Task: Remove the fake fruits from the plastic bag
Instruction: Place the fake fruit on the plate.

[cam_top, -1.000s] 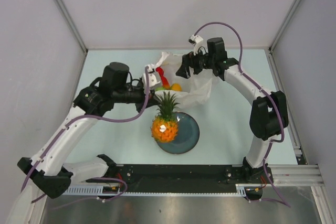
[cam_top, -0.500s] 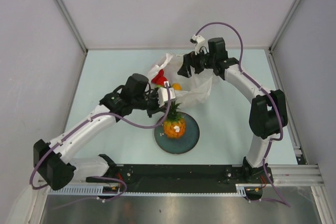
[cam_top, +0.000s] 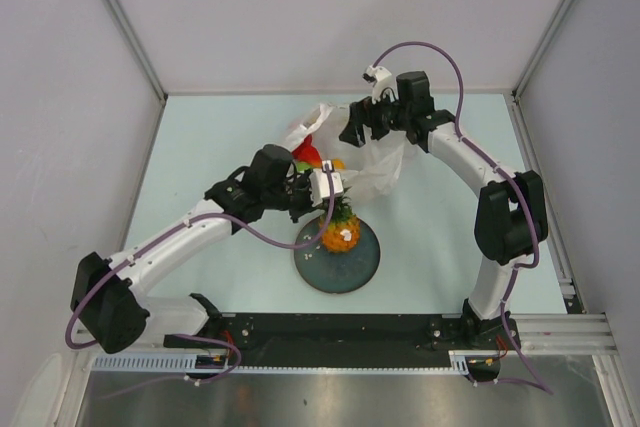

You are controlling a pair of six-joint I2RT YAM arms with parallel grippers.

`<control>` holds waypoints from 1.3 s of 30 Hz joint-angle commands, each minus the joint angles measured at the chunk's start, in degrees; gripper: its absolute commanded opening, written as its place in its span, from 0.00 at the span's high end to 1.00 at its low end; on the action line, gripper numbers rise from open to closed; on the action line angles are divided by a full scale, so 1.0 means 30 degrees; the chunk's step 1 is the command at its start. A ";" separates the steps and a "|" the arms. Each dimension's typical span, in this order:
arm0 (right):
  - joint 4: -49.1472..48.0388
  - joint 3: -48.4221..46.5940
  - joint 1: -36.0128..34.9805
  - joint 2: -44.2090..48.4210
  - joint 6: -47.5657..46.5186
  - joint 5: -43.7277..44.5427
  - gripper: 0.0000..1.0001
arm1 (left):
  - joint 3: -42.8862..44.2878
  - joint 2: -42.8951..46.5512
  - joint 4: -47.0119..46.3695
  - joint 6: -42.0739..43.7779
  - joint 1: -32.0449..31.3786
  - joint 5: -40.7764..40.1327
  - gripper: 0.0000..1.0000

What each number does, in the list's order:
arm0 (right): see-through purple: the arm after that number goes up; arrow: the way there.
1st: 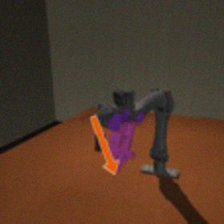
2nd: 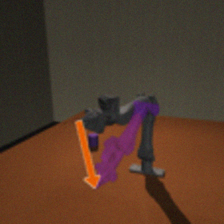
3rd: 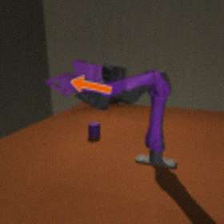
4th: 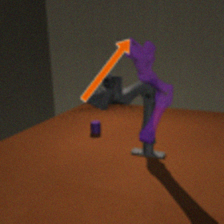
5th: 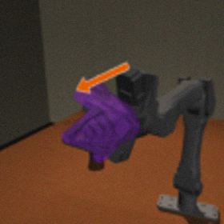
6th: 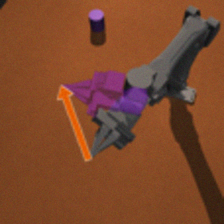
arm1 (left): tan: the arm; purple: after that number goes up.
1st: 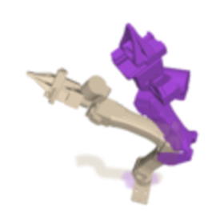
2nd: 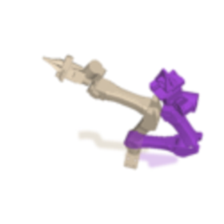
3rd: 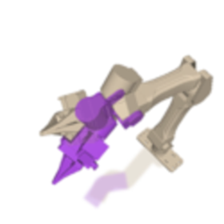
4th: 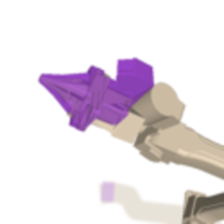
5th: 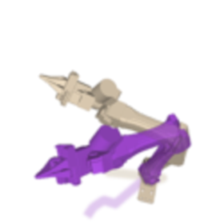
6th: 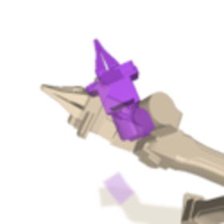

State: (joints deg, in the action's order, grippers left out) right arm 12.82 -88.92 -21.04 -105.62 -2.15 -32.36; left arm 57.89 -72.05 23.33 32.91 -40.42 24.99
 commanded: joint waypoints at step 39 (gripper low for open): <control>-0.0787 0.0198 -0.0282 -0.0007 -0.0249 0.0415 0.00 | -0.3093 0.2805 -0.2418 0.4791 -0.1262 -0.2297 1.00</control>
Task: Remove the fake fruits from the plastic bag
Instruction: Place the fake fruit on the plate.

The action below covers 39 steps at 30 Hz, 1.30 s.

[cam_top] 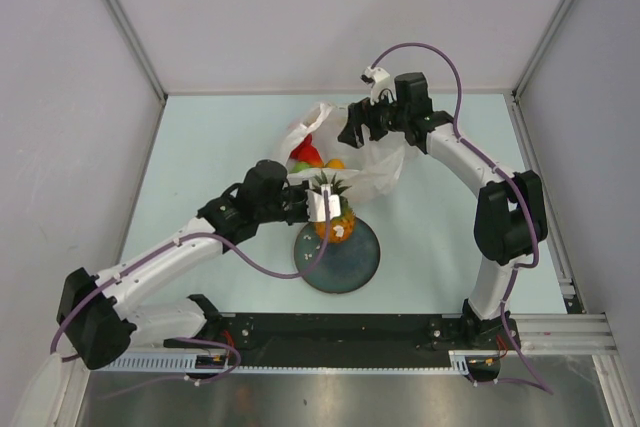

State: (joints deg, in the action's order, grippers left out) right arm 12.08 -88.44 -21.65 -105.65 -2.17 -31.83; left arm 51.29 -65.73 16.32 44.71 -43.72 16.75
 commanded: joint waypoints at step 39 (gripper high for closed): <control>-0.0685 -0.0226 -0.0957 0.0557 -0.0007 0.0005 0.00 | 0.2532 0.4920 0.2301 -0.3708 0.1244 -0.1946 0.16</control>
State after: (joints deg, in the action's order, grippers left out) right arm 11.70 -88.38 -23.92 -106.34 -1.93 -31.92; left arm 56.12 -50.74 28.25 38.79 -40.66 16.32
